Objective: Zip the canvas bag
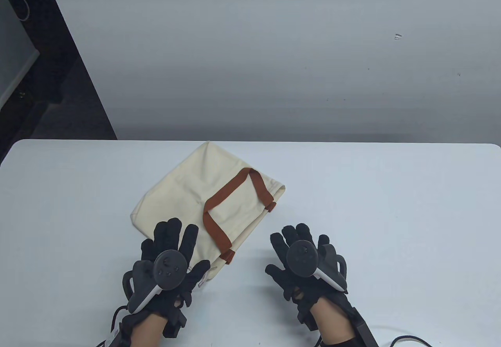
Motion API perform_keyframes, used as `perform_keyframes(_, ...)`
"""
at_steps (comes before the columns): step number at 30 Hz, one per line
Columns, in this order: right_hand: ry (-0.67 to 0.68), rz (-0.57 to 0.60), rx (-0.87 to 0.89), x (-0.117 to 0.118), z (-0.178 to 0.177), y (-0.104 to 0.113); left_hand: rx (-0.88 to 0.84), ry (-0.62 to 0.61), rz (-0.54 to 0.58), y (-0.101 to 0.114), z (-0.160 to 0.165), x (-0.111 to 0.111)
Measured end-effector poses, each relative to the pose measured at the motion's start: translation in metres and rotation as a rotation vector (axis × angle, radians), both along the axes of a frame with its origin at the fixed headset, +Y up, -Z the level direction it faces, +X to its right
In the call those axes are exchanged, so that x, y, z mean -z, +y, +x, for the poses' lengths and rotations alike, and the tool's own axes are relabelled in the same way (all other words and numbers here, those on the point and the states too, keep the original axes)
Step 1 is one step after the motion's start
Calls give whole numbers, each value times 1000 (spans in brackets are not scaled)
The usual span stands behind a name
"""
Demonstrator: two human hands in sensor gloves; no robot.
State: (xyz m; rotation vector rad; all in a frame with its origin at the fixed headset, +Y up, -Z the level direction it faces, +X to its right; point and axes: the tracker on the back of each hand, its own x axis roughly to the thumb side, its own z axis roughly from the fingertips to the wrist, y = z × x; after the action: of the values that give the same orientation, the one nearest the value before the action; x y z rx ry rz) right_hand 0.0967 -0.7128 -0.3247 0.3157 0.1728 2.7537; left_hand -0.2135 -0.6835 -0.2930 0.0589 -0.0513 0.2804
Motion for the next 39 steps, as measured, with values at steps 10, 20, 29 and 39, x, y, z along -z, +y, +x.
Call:
perform_keyframes(10, 1, -16, 9, 1, 1, -1, 33, 84, -147, -15, 1, 6)
perform_keyframes(20, 5, -42, 5, 1, 0, -3, 291, 156, -396, -56, 30, 14)
perform_keyframes(29, 9, -67, 4, 1, -1, -4, 396, 172, -431, -75, 42, 17)
perform_keyframes(39, -7, -85, 25, 2, 2, -3, 304, 104, -323, -67, 47, 18)
